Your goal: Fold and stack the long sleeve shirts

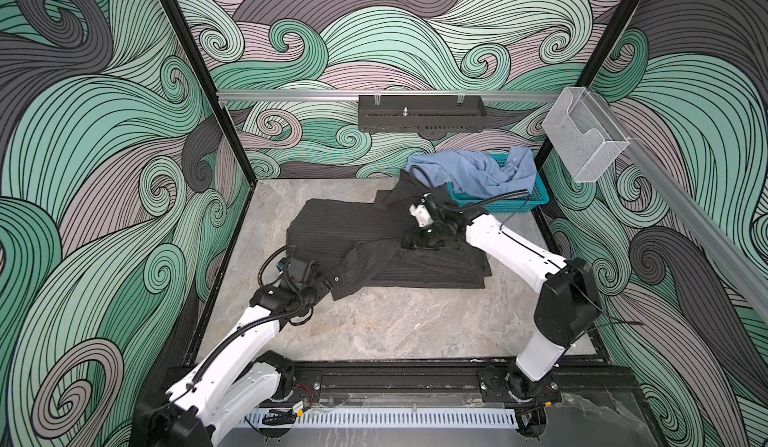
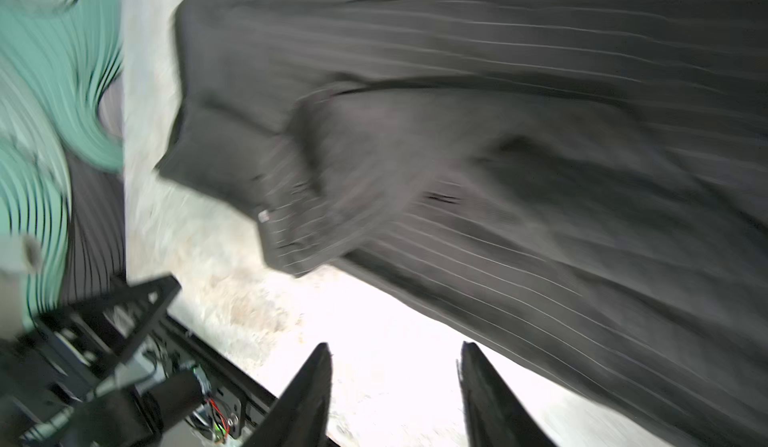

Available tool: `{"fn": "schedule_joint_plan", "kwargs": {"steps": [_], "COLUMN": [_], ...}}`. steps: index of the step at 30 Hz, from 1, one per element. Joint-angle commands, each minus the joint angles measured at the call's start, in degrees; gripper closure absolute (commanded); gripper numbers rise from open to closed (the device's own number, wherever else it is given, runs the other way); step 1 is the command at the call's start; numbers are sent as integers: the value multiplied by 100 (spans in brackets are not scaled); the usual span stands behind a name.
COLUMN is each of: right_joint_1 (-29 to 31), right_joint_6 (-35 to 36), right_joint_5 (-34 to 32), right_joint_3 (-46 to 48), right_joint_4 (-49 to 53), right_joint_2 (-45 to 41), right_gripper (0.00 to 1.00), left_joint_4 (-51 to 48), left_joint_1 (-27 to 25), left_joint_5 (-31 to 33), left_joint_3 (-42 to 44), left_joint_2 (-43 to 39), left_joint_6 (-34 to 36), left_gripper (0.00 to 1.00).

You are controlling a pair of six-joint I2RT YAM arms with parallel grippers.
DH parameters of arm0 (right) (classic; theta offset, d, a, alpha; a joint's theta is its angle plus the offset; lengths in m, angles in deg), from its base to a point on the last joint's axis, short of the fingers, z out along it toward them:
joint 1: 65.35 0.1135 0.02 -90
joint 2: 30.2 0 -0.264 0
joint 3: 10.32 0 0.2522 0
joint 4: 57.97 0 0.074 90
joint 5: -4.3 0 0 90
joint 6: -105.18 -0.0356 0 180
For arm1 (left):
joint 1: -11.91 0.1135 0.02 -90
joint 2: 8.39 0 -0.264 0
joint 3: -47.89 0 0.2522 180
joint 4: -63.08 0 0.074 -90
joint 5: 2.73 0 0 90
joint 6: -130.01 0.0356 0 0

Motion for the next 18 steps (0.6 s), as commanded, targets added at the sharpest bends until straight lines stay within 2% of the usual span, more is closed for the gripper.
{"fn": "schedule_joint_plan", "kwargs": {"steps": [1, 6, 13, 16, 18], "right_joint_1": [507, 1014, 1176, 1203, 1191], "right_joint_6": [381, 297, 24, -67, -142], "right_joint_5": [-290, -147, 27, -41, -53], "right_joint_3": [-361, -1361, -2536, -2961, -3201], "right_joint_4": [-314, -262, 5, 234, 410], "right_joint_2": [709, 1883, 3065, 3457, 3690], "right_gripper": [42, 37, 31, 38, 50], "left_joint_4": [-455, -489, -282, -227, -161], "left_joint_1": [508, 1033, 1319, 1405, 1441], "left_joint_5": [-306, -819, -1267, -1429, -1527], "left_joint_3": [-96, -27, -51, -51, -52], "left_joint_2": [-253, -219, -21, 46, 81], "left_joint_6": [98, 377, 685, 776, 832], "left_gripper": [28, 28, 24, 24, 24]}}
